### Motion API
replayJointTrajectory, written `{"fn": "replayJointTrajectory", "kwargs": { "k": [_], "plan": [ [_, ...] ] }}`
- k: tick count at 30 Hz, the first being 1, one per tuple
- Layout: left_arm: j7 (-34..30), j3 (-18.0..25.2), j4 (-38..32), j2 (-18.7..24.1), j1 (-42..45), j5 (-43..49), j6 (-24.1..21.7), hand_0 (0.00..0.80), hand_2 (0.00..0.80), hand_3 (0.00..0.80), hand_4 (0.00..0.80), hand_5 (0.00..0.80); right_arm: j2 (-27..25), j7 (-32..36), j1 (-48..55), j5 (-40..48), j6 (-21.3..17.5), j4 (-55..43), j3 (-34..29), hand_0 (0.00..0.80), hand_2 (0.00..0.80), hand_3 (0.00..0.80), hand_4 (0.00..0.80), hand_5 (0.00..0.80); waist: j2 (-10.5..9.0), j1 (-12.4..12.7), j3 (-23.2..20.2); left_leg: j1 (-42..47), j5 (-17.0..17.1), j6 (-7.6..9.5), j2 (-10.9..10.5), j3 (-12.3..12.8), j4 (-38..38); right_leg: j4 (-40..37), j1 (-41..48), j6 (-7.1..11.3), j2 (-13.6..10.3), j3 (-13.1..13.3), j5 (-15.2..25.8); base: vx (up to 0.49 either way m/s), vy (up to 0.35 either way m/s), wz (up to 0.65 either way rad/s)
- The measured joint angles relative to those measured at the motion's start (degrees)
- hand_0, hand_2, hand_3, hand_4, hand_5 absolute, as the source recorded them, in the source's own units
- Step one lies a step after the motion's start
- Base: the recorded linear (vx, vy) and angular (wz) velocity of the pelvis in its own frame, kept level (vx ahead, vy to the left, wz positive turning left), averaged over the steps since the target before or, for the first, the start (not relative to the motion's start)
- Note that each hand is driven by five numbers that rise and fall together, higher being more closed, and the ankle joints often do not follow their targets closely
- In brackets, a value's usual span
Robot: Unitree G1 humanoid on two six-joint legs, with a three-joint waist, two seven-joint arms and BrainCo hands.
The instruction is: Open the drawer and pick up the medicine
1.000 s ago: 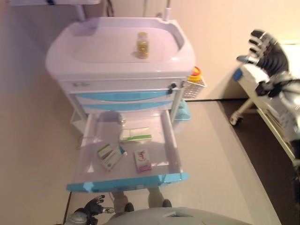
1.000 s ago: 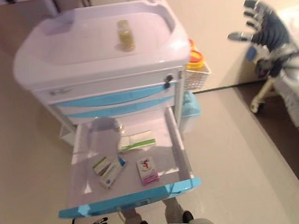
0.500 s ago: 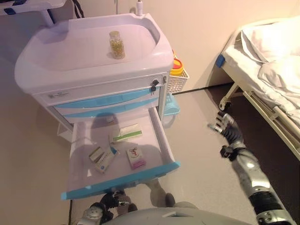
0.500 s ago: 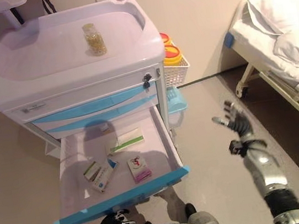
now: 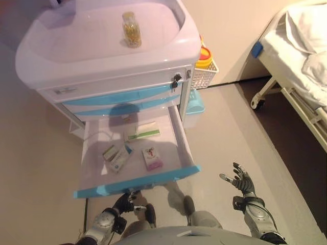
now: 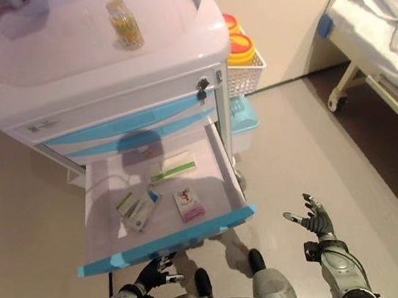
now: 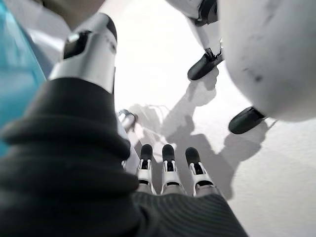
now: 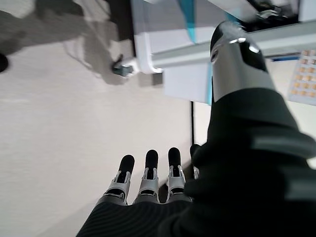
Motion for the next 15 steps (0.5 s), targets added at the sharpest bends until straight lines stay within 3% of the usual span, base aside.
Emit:
{"fn": "replayJointTrajectory", "kwargs": {
  "k": [8,15],
  "plan": [
    [3.6,-3.0,-15.6,8.7,-10.5,0.0,2.3,0.000,0.000,0.000,0.000,0.000,-2.1,1.5,-4.7,-3.0,-1.0,0.5,6.7,0.000,0.000,0.000,0.000,0.000,1.49,0.9,8.8,-10.0,0.6,0.71,-1.4,-2.8,6.1,9.5,-10.0,0.66,-1.8,-2.3,-1.8,-0.149,0.091,0.21],
    [5.3,-4.4,-32.7,21.5,-19.5,1.6,7.3,0.000,0.000,0.000,0.000,0.000,-5.7,-0.5,-7.9,-5.8,-1.2,-3.1,9.4,0.000,0.000,0.000,0.000,0.000,1.48,2.0,15.2,-20.7,-2.5,1.35,-3.3,-3.9,18.4,24.5,-21.2,0.45,-3.8,-2.0,-7.7,-0.037,0.091,0.19]
  ]
}}
